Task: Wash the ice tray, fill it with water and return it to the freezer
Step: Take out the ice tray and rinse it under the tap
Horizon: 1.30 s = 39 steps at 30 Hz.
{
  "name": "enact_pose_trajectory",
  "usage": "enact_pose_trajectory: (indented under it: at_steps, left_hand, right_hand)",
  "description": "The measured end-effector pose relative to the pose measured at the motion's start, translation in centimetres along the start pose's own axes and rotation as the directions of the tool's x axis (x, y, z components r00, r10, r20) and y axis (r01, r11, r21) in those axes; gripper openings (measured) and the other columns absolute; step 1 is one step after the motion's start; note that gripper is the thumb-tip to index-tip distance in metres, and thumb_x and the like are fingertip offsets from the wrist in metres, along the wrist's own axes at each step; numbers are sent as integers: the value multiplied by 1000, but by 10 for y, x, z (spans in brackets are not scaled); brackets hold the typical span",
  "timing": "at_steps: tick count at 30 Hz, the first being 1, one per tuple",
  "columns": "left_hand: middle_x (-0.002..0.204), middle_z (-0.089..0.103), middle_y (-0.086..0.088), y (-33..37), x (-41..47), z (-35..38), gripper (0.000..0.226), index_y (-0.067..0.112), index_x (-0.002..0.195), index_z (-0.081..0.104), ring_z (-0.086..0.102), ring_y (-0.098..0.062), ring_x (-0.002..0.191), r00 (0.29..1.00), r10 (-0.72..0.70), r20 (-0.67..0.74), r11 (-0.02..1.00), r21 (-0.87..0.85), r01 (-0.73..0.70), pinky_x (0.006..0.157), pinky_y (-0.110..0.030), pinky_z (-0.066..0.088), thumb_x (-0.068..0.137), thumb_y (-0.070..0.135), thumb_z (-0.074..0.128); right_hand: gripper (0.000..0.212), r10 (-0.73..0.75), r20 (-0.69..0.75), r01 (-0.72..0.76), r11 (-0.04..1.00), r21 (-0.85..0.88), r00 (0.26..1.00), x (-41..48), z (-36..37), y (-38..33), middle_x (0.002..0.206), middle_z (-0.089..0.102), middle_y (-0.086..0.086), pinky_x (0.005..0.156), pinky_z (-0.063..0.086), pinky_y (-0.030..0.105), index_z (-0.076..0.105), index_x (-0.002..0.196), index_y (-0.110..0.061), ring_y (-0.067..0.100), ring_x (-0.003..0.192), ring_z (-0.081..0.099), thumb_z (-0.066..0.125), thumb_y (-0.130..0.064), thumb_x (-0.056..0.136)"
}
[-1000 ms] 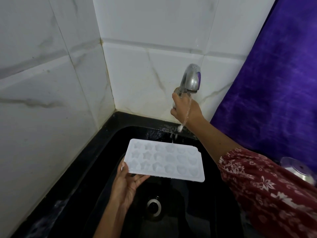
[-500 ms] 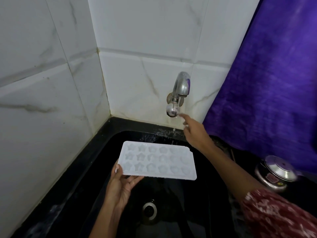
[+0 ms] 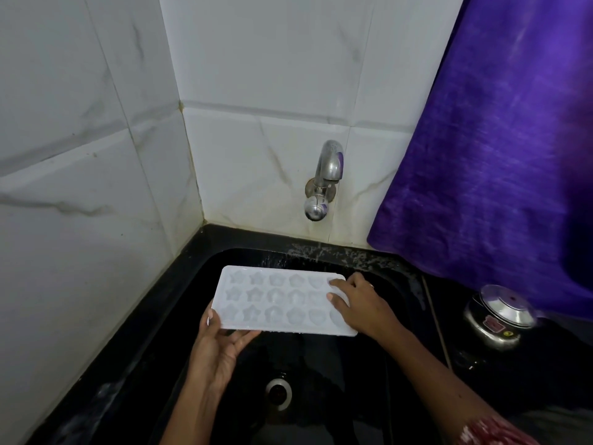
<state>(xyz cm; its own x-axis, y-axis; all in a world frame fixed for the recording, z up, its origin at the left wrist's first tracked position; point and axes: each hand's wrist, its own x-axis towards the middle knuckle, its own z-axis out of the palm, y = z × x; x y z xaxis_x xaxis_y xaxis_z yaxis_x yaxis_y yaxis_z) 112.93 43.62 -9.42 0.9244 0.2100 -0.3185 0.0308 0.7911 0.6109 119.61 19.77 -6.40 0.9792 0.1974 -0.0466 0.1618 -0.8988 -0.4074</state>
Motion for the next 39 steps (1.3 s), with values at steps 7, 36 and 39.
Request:
enact_pose_trajectory:
  at_steps: [7,36,39]
  left_hand:
    - [120,59,-13,0,-1,0,33,16,125,48,69,-32,89,1000,4,-1,1000,5,-4,56,-40,57,99,29,34]
    - [117,60,-10,1,2,5,37,15,131,44,70,-27,85,999,52,15,998,23,-53,56,-39,58,99,30,34]
    - [117,61,-11,2,2,6,38,14,132,44,70,-28,88,998,54,21,998,31,-55,58,-40,58,99,31,35]
  right_hand:
    - [46,19,21,-19,1000,-16,1000,5,-1,-4,126,37,8,96,41,35,45,134,-27,25,119,41,36,-49,95]
    - [35,-52,-58,60,986,157,997,1,0,1,103,36,-1,84,37,25,55,119,-22,12,98,39,36,-42,97]
    - [34,-55,-54,64,983,172,997,0,0,2,103,37,-1,82,35,23,56,117,-22,12,96,40,37,-41,97]
